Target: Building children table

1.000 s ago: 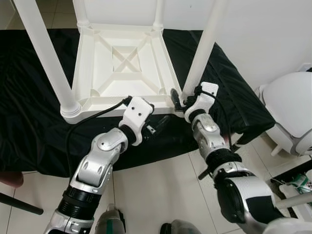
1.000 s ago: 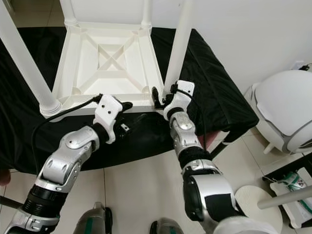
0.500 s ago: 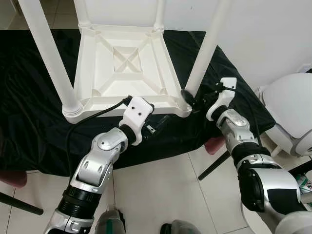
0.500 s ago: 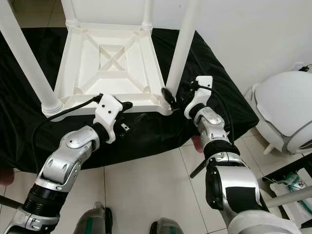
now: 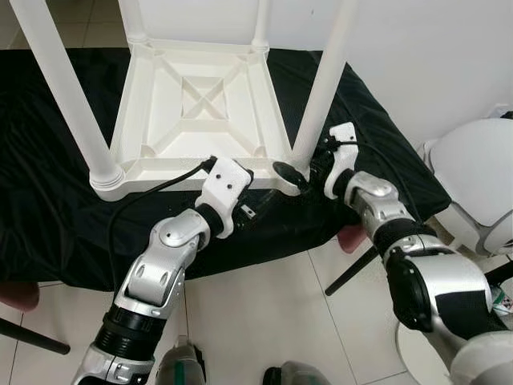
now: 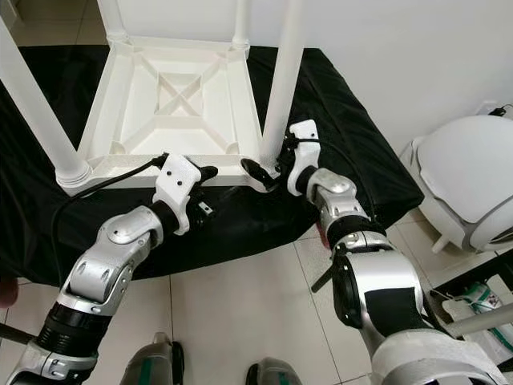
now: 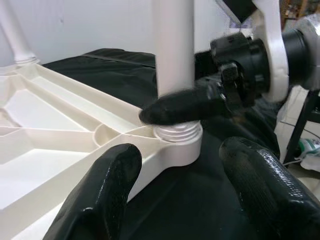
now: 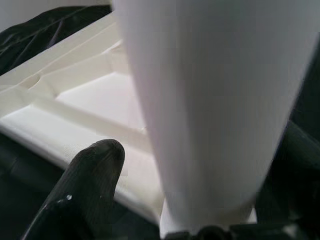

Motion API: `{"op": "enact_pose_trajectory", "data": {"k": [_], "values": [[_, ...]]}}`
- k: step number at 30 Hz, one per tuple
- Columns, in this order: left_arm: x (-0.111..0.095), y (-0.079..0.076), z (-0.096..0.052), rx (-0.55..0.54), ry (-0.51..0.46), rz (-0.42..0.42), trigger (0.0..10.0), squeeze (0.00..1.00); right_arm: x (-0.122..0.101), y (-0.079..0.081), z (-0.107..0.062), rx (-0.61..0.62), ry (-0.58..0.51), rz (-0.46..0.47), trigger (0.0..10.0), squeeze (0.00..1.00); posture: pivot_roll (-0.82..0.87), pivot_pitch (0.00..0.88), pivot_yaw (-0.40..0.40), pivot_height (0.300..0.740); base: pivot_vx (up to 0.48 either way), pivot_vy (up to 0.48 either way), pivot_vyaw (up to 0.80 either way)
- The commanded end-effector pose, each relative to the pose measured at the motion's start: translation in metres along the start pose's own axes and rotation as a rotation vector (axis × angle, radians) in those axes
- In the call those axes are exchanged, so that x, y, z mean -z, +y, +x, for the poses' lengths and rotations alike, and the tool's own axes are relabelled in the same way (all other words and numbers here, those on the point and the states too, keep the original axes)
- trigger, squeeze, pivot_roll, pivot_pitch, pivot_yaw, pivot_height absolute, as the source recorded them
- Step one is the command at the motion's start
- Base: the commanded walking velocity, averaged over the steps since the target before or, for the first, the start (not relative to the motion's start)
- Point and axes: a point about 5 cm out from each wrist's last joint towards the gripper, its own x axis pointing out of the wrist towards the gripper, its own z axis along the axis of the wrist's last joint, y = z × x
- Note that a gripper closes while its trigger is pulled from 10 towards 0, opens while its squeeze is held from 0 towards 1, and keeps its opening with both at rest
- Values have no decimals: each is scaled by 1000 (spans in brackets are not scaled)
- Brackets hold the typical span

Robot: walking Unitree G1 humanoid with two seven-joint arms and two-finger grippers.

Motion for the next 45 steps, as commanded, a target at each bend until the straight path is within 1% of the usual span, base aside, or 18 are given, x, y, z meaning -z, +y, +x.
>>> {"op": "enact_pose_trajectory", "data": {"k": [1,2,4,5,16,20,23,25,27,28,29,30,32,38,39,40,42,45], "values": [[0,0,-1,-25,9,-4,10000,0,2,-4,-2,24,17,10,10000,0,78,0,-91,740,0,0,0],[1,0,-2,-28,9,-5,10000,0,4,-3,-2,20,27,13,4588,0,79,0,-92,740,0,0,0],[1,0,-2,-30,9,-6,10000,0,6,-3,-3,16,37,10,4196,0,80,0,-92,740,0,0,0],[0,1,-2,-33,9,-6,10000,0,9,-2,-4,9,46,17,0,0,82,0,-94,740,0,0,0],[0,0,-3,-40,9,-9,10000,0,24,-3,-14,-28,89,29,0,0,75,0,-94,740,0,0,0],[0,2,-4,-42,11,-9,10000,0,27,-10,-20,57,80,53,0,0,67,2,-89,740,0,0,0],[0,1,-3,-39,11,-10,10000,0,27,-16,-20,193,70,68,0,0,60,1,-85,740,0,0,0],[0,1,-2,-31,11,-10,10000,0,26,-12,-15,262,36,134,0,0,48,0,-74,740,0,0,0],[0,1,-2,-31,11,-10,10000,0,26,-12,-15,262,36,134,0,0,48,0,-74,740,0,0,0],[0,0,-1,-21,10,-8,10000,0,26,-2,-6,331,-1,215,0,0,36,0,-66,740,0,0,0],[-1,0,0,-18,10,-8,10000,0,26,2,-2,362,-13,247,0,0,36,0,-66,740,0,0,0],[-1,0,0,-18,10,-8,10000,0,26,2,-2,362,-13,247,0,0,36,0,-66,740,0,0,0],[-1,0,1,-7,9,-9,10000,0,20,13,7,457,-53,295,0,0,22,0,-57,740,0,0,0],[-1,-2,3,4,8,-9,10000,0,15,20,13,541,-74,317,0,0,19,0,-61,740,0,0,0],[-1,-3,3,9,7,-9,10000,0,12,25,16,593,-83,330,0,0,14,0,-61,740,0,0,0],[-1,-3,3,9,7,-9,10000,0,12,25,16,593,-83,330,0,0,14,0,-61,740,0,0,0],[-1,-5,5,19,4,-14,10000,0,4,44,27,584,-109,328,0,0,8,0,-61,740,0,0,0],[0,-7,6,25,4,-16,10000,0,2,50,28,543,-119,325,0,0,7,0,-67,740,0,0,0]]}}
